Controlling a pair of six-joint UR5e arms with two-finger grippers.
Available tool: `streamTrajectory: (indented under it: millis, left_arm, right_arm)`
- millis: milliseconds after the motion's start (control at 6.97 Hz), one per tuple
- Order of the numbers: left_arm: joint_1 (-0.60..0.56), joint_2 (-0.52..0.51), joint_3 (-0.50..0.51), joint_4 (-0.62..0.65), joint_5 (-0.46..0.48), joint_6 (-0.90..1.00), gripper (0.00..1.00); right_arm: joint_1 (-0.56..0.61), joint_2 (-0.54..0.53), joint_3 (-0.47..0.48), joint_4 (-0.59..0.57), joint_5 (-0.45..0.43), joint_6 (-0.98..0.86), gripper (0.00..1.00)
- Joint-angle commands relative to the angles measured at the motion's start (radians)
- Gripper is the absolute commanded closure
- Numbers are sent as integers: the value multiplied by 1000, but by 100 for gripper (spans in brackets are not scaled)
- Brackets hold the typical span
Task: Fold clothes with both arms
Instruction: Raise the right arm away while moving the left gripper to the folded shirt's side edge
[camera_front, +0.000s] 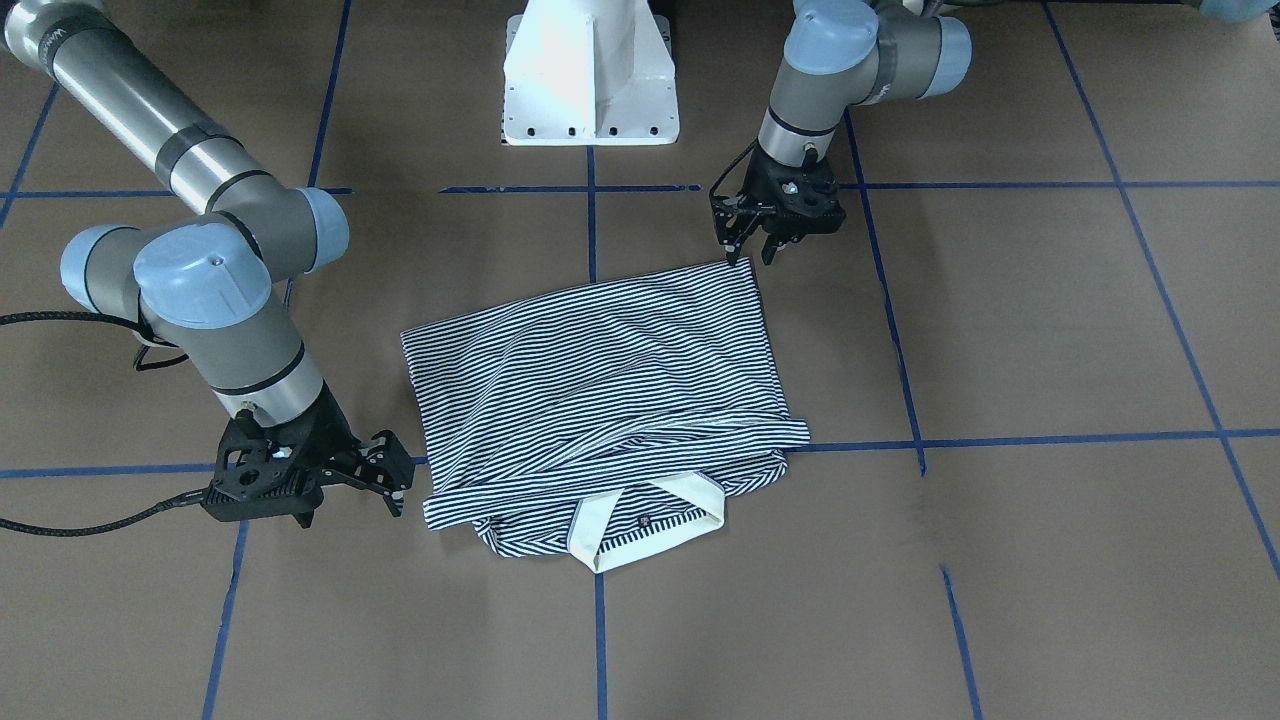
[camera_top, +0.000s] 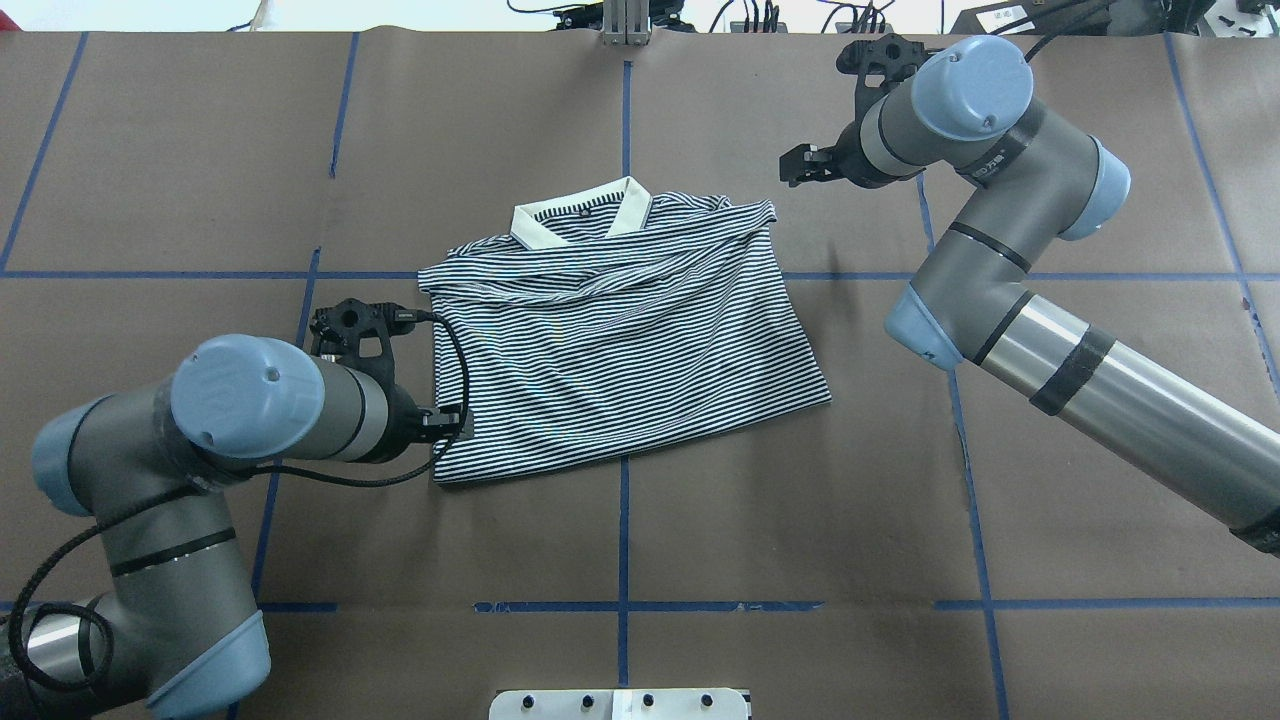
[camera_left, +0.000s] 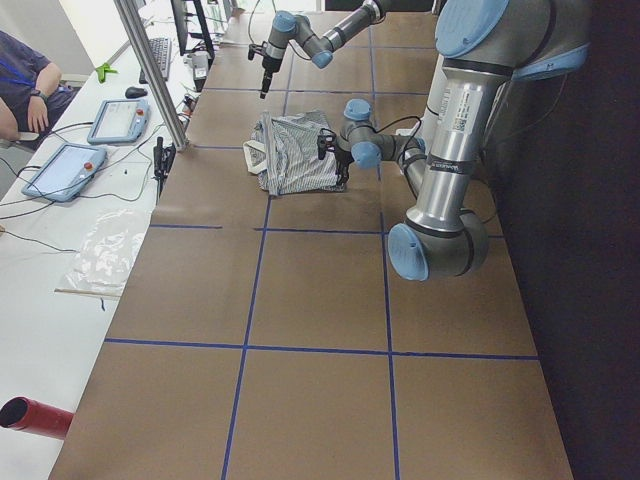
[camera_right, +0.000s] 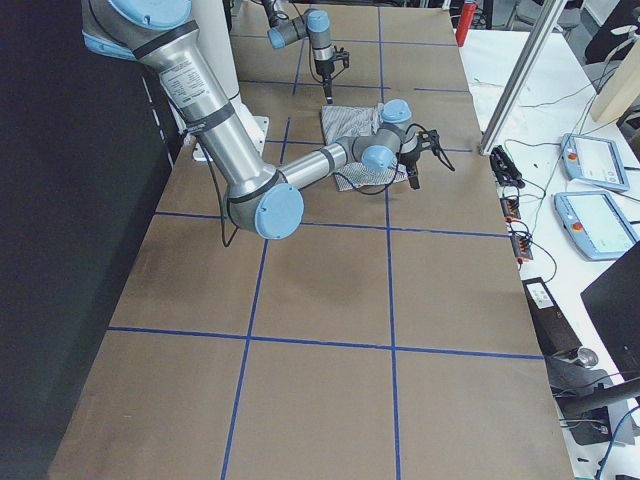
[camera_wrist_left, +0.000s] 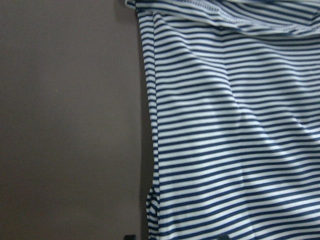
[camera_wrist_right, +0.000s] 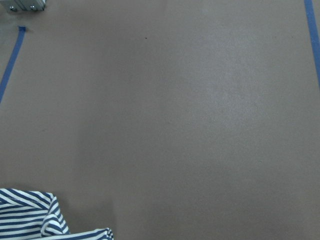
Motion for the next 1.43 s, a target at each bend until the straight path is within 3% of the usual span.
streamTrajectory:
  millis: [0, 430, 574, 861, 1004, 1291]
  left_arm:
    - [10, -6, 33, 1, 3, -14, 49]
    - [14, -17, 65, -16, 3, -17, 53]
    - [14, -21, 65, -16, 3, -17, 62]
    - [16, -21, 64, -16, 3, -17, 95]
    - [16, -21, 58, -16, 3, -15, 100]
    - [5, -8, 33, -15, 7, -1, 100]
  right_arm:
    - [-1, -1, 1, 1, 0, 0, 0]
    - [-1, -2, 0, 1, -1, 0, 0]
    - [-1, -2, 0, 1, -1, 2, 0]
    - [-1, -2, 0, 1, -1, 2, 0]
    - [-1, -4, 0, 1, -1, 2, 0]
    - [-1, -4, 0, 3, -3, 8, 0]
